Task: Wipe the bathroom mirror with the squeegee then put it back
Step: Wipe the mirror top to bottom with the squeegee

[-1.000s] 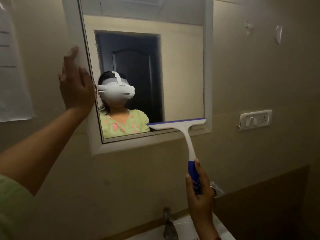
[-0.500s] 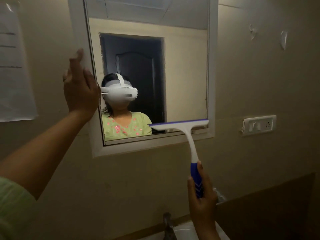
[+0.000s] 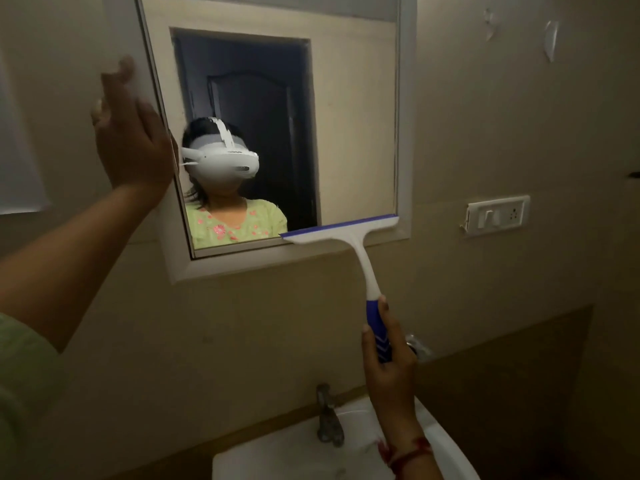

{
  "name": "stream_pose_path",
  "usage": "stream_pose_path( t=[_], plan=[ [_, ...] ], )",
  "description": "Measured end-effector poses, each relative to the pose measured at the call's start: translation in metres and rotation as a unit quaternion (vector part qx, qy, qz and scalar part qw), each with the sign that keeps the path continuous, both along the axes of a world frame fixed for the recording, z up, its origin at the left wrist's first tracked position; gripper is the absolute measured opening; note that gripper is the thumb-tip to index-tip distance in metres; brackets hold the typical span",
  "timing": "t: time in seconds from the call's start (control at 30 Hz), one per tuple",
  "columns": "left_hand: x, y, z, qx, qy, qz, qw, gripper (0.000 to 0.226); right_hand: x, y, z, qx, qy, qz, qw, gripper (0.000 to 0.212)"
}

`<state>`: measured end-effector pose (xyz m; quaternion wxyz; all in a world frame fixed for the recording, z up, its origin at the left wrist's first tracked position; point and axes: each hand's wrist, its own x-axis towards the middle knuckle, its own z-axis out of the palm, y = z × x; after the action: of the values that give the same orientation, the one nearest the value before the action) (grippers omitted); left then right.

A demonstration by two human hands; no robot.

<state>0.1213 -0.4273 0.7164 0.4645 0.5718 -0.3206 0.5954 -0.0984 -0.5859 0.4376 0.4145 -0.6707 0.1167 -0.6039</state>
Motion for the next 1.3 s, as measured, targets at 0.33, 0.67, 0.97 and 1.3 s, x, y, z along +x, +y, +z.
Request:
stream_pose_path(
  t=[0.33, 0.67, 0.97, 1.3],
  plan=[
    [0.001, 0.002, 0.002, 0.003, 0.01, -0.003, 1.0, 0.04, -0.022, 0.008, 0.071, 0.026, -0.124, 0.004, 0.992, 0.045],
    [0.009, 0.0, 0.002, -0.014, 0.015, -0.006, 1.0, 0.038, -0.009, 0.006, 0.175, -0.059, -0.091, 0.155, 0.982, 0.047],
    [0.007, 0.003, 0.003, -0.004, 0.033, -0.017, 0.999, 0.037, 0.04, 0.019, 0.279, -0.201, -0.102, 0.103, 0.969, 0.051],
    [0.001, 0.006, 0.002, 0.001, 0.022, -0.039, 0.999, 0.034, 0.074, 0.03, 0.34, -0.284, -0.156, 0.031, 0.946, 0.045]
  ],
)
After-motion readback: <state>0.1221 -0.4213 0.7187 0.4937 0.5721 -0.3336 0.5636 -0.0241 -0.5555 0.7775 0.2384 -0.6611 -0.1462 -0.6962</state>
